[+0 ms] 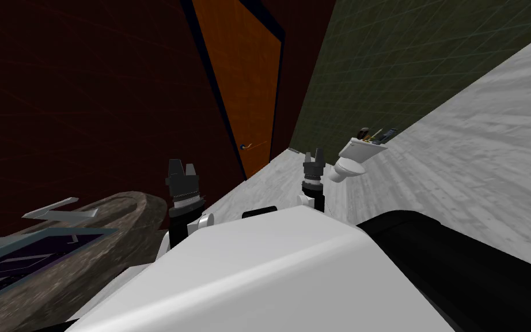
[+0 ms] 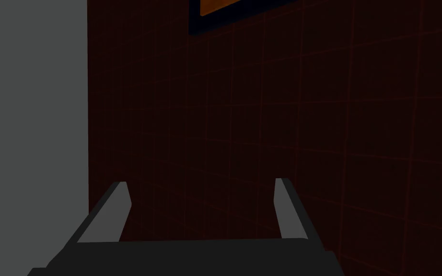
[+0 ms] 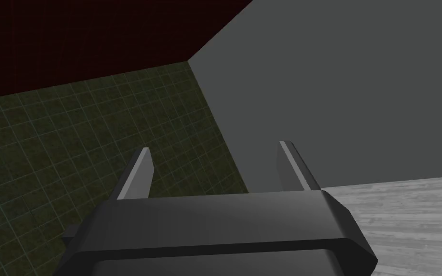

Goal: Pull the door open

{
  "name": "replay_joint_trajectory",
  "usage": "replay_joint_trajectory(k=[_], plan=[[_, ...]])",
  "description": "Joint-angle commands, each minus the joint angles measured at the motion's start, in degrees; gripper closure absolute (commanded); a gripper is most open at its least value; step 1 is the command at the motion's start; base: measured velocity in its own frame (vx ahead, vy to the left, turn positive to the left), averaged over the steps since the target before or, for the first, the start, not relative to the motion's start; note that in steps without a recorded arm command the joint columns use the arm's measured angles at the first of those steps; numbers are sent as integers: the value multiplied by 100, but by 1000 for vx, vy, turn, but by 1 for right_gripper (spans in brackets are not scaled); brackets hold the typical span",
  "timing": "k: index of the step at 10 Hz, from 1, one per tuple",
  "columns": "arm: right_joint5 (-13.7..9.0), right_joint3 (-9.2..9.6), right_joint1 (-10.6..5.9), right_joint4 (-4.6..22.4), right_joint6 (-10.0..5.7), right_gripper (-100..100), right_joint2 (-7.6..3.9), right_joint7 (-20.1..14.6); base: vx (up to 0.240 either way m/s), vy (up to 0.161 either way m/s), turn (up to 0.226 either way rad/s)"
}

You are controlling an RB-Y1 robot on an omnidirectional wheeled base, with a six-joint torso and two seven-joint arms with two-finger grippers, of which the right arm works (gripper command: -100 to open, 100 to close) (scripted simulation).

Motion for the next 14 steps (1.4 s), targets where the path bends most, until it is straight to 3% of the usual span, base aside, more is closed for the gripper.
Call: replay_joint_trajectory(k=[1, 3, 5, 8, 9, 11, 12, 13, 14], plan=[[-3, -2, -87, 178, -8, -100, -37, -13, 32, 1, 114], [-7, -3, -197, 405, -18, -100, -80, -30, 54, -13, 109], [-14, -7, -415, 854, -37, -100, -160, -63, 81, -24, 194], [-24, -12, -698, 1368, -62, -100, -256, -107, 97, -31, 146], [-24, -12, -698, 1436, -62, -100, -256, -107, 53, -18, 51], [-32, -16, -918, 1799, -82, -100, -326, -141, 49, -10, 162], [-32, -16, -918, 1889, -82, -100, -326, -141, 51, -21, 51], [-36, -18, -1034, 2118, -92, -100, -362, -158, 49, -20, 92], [-36, -18, -1034, 2127, -92, -100, -362, -158, 38, -18, 64]])
